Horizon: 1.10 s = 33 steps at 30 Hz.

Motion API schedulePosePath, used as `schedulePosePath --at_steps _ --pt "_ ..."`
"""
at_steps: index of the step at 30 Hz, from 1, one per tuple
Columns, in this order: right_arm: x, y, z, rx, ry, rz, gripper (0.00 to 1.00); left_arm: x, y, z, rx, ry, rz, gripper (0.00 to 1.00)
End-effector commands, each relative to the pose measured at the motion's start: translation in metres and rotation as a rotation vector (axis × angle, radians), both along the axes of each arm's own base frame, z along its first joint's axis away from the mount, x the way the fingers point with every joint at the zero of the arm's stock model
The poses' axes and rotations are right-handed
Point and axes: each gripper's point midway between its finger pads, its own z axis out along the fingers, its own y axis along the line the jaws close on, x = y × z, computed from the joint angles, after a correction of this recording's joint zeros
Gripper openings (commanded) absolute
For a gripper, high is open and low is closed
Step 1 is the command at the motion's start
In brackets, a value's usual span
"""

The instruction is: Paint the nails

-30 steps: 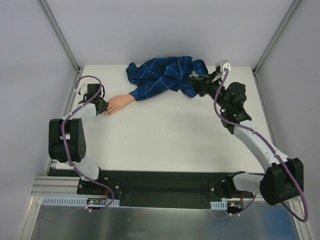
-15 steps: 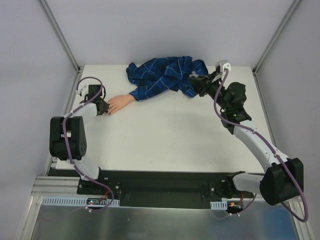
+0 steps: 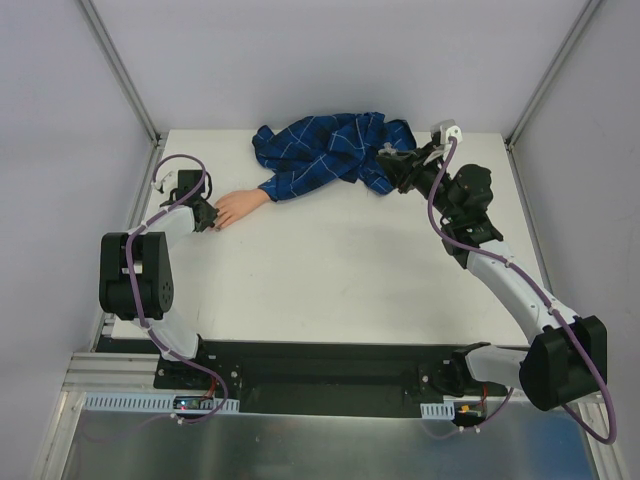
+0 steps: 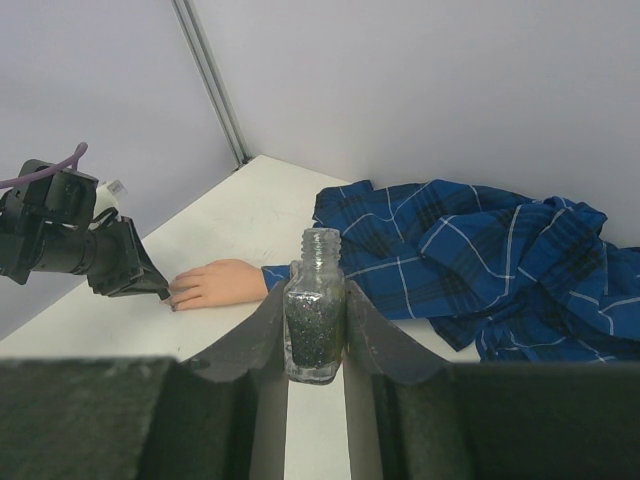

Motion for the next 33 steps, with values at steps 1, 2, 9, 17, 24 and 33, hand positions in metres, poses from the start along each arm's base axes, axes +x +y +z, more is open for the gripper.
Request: schedulePosePath --at_steps 1,2,9,17,24,33 --pt "-0.003 0.0 0.024 0.035 -0.085 0.018 0.0 0.001 0.002 0.005 0.019 0.0 0.026 0.0" --pt "-0.003 0.0 0.023 0.035 -0.083 0.02 0.0 0.0 0.003 0.005 0.021 0.0 0.028 0.0" --pt "-0.003 0.001 0.023 0.034 -0.082 0.023 0.0 0.003 0.0 0.009 0.009 -0.012 0.014 0.0" --pt "-0.002 0.002 0.023 0.04 -0.078 0.029 0.0 0.009 -0.012 0.016 -0.003 -0.029 -0.029 0.0" --pt "-0.002 0.002 0.022 0.038 -0.078 0.028 0.0 0.009 -0.009 0.019 0.013 -0.036 -0.02 0.0" --pt "-0.001 0.003 0.02 0.038 -0.074 0.03 0.0 0.008 -0.001 0.025 0.057 -0.043 -0.001 0.0"
